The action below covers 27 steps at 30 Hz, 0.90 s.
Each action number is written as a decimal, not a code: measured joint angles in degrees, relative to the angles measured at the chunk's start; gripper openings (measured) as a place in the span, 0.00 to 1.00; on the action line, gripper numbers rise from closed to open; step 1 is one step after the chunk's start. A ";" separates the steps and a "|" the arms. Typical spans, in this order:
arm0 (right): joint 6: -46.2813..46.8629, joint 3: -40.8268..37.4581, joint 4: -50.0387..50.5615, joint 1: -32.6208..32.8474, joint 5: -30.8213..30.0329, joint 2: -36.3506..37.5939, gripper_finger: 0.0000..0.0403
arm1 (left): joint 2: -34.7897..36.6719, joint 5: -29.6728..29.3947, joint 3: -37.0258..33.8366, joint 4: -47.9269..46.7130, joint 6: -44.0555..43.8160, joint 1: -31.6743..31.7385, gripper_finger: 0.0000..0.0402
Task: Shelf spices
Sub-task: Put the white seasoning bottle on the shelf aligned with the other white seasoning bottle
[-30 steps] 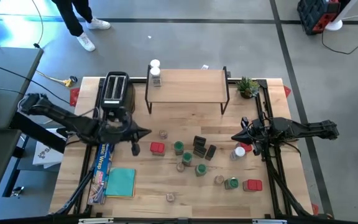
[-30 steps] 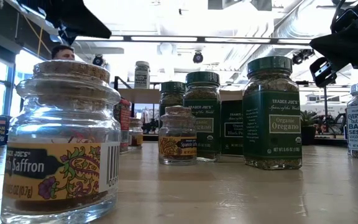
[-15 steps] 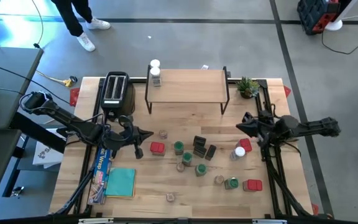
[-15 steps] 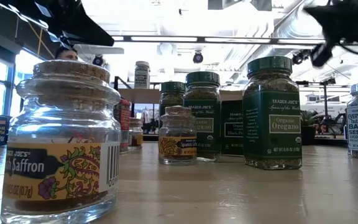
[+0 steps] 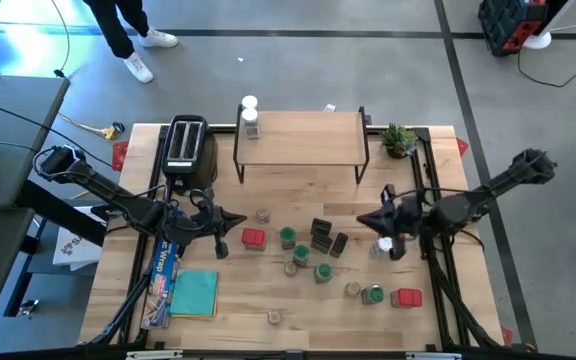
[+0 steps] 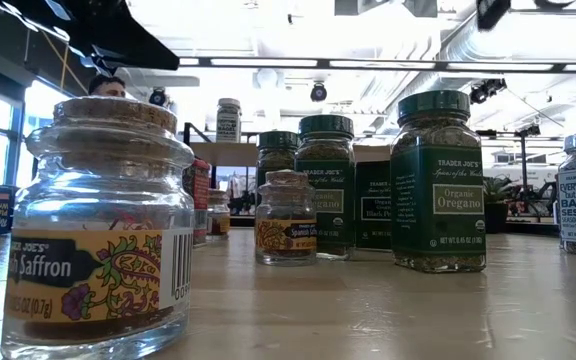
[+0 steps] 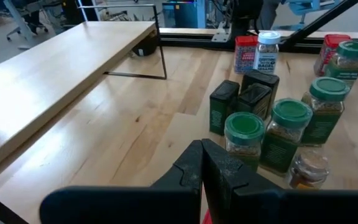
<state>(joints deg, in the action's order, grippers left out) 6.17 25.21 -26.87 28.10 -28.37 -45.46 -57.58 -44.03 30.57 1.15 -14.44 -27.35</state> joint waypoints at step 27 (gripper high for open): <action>59.98 46.14 103.96 -5.17 25.44 -29.50 0.41 | 0.00 0.17 0.02 -1.55 -0.71 -0.94 0.00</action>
<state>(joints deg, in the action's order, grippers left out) 66.15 71.35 77.09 22.93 -2.93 -74.96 -57.58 -43.86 30.59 -0.40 -15.15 -28.29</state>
